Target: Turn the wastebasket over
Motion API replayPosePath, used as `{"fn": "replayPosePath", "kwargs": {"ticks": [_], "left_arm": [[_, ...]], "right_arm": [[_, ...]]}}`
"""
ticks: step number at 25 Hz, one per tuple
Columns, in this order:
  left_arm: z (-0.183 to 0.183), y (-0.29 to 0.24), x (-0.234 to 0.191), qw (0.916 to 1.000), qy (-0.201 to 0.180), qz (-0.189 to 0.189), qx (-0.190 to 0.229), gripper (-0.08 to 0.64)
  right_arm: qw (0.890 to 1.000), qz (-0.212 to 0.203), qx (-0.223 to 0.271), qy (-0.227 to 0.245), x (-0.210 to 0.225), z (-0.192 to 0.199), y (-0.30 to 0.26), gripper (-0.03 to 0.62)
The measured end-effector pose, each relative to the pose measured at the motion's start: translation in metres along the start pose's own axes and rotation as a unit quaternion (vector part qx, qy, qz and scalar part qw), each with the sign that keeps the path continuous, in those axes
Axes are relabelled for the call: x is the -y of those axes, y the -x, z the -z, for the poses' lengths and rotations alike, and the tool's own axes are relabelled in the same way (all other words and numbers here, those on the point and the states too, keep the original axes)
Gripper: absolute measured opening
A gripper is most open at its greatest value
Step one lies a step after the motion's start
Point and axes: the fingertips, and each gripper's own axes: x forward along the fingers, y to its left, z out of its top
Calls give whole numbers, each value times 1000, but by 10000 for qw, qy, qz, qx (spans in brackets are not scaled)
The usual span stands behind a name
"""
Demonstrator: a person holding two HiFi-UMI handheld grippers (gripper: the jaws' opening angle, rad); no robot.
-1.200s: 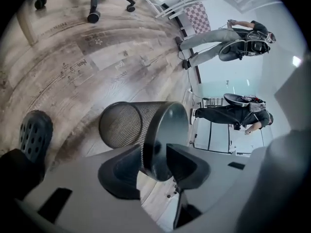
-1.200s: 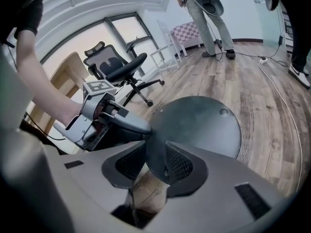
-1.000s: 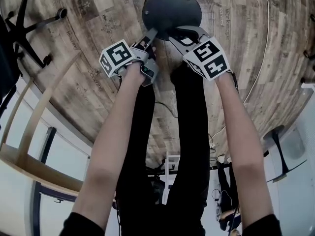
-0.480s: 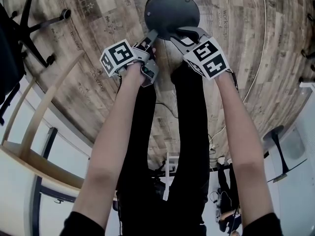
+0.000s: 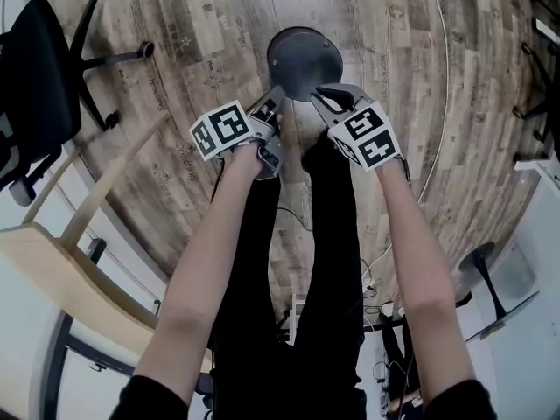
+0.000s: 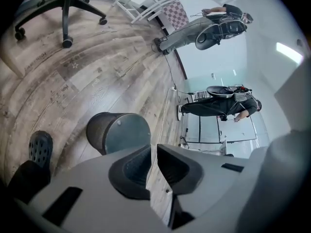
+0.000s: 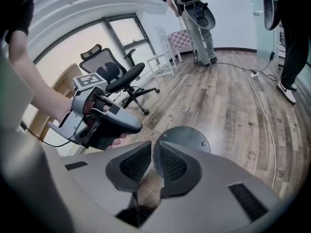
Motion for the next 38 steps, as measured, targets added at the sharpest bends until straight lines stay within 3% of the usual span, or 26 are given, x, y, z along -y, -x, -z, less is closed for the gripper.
{"fn": "replayPosePath", "kwargs": {"ticks": [7,11,17,22,26,32,38], "left_arm": [[-3,33,72,9983,-579,36,-86,35],[-1,59,119,9952,-920,236,-224,31],[-11,107,193,9825,-1771,552,-158,28],[-29,148,247,9716,-2249,715,192,25],[-39,173,290,9552,-2856,691,363,20],[-37,209,358,9171,-3910,693,364,17],[-33,251,425,8843,-4534,954,575,17]], "right_arm": [[9991,275,315,-22,-14,-52,61,54],[9972,469,577,-104,-30,-82,101,48],[9906,813,1099,-29,-51,-131,164,39],[9847,1007,1419,-61,-68,-165,212,34],[9776,1174,1742,-143,-72,-190,249,32],[9634,1314,2308,-355,-86,-241,304,32],[9439,1417,2980,-133,-117,-301,362,32]]}}
